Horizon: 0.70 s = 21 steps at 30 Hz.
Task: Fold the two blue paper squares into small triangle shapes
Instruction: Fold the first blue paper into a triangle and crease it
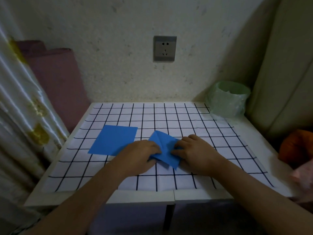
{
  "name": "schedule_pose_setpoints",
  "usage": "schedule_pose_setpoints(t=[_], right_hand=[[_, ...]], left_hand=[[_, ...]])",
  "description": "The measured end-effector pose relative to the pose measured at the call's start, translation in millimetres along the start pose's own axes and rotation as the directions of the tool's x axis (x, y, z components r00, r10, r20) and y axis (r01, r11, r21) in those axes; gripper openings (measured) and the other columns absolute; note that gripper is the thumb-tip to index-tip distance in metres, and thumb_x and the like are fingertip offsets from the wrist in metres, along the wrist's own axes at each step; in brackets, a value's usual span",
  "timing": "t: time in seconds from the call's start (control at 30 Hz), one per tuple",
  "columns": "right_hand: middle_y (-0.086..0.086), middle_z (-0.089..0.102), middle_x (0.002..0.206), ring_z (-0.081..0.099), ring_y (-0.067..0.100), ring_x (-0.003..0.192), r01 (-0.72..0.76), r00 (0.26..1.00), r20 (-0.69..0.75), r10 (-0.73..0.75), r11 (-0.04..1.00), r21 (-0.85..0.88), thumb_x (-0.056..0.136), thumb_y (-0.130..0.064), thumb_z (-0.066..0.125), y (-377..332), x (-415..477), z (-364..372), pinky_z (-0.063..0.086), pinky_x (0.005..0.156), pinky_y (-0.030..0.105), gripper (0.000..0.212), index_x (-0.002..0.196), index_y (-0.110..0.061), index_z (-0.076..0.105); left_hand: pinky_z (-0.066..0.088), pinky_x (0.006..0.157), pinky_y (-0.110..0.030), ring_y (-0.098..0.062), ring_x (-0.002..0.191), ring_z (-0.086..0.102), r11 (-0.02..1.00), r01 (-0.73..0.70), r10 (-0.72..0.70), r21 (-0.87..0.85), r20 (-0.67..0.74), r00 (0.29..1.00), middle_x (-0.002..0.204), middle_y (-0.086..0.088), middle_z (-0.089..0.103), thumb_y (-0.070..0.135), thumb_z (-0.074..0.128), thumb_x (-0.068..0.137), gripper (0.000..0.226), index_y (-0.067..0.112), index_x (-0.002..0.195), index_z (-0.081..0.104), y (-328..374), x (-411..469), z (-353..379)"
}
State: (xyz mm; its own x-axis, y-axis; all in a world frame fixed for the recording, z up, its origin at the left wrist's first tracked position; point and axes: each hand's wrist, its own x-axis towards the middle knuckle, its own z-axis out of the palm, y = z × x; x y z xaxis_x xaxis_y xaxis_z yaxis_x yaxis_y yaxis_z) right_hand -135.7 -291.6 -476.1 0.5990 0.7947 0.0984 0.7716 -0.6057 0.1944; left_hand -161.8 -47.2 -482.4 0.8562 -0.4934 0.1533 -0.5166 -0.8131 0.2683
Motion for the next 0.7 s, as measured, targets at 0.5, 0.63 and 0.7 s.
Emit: schedule_pose_setpoints(t=[0.5,0.63,0.7], right_hand=[[-0.007,0.059,0.084,0.054,0.009,0.076,-0.423,0.867,0.088,0.490,0.633,0.648,0.086,-0.043,0.065,6.7,34.8,0.8,0.040,0.063,0.024,0.019,0.084,-0.024,0.064],[-0.001,0.057,0.116,0.053,0.016,0.106,-0.525,0.813,0.165,0.559,0.579,0.624,0.080,-0.057,0.064,6.9,49.4,4.8,0.050,0.086,0.033,0.051,0.120,-0.026,0.061],[0.001,0.057,0.123,0.054,0.017,0.109,-0.593,0.772,0.229,0.592,0.542,0.596,0.075,-0.062,0.066,9.1,55.5,2.9,0.051,0.088,0.035,0.068,0.131,-0.025,0.054]], left_hand=[[0.037,0.066,-0.021,-0.008,0.077,0.053,0.859,0.335,-0.388,-0.387,-0.066,0.919,0.086,0.004,0.057,0.032,0.062,0.094,0.034,0.009,0.070,0.059,-5.7,18.8,1.9],[0.044,0.067,-0.034,-0.018,0.074,0.055,0.849,0.351,-0.413,-0.394,-0.082,0.907,0.082,-0.007,0.059,0.032,0.064,0.092,0.032,0.005,0.075,0.062,-4.6,26.0,-0.9],[0.046,0.075,-0.034,-0.021,0.081,0.056,0.849,0.345,-0.406,-0.399,-0.075,0.911,0.086,-0.009,0.060,0.030,0.064,0.092,0.030,0.005,0.076,0.063,-4.0,28.0,-0.5]])
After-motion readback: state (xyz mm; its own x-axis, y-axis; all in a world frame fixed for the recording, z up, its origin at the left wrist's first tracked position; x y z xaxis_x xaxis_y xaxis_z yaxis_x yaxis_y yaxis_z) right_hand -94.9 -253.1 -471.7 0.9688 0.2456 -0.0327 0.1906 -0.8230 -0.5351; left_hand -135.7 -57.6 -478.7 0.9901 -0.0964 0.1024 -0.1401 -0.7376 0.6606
